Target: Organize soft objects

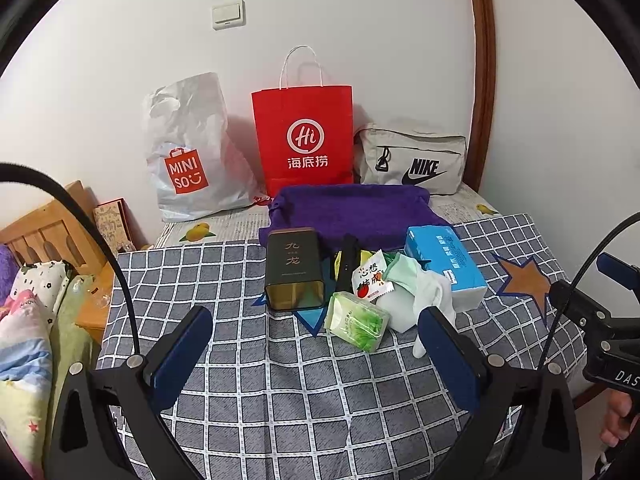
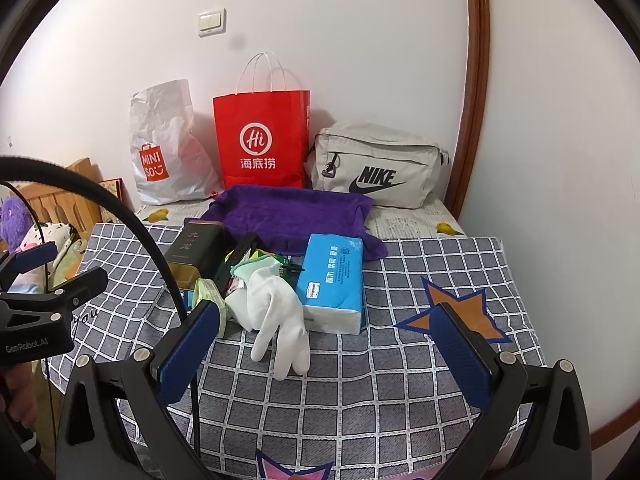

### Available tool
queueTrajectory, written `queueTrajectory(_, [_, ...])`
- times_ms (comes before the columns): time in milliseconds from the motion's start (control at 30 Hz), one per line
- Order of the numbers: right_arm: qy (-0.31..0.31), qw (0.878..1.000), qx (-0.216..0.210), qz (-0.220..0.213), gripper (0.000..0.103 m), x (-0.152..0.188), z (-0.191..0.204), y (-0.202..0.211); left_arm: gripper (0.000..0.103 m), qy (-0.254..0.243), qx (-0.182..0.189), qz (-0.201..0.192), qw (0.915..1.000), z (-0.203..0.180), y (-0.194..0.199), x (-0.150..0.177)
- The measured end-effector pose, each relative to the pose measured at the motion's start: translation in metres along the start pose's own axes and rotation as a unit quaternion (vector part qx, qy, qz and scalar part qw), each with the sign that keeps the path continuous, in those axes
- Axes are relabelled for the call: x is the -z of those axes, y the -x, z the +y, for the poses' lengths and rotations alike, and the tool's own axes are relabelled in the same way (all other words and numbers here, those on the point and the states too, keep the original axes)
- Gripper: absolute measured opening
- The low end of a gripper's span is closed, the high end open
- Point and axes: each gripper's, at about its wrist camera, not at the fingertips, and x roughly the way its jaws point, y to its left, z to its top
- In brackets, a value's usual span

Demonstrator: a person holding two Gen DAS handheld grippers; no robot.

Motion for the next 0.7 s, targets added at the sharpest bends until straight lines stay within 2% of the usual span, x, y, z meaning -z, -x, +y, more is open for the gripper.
queueTrajectory(700, [0.0,1.0,-0.003,-0.008,0.103,-0.0008,0.0005,0.0028,0.103,-0.002,0.003,0.006,1.0,-0.0027,-0.0008,0.0003])
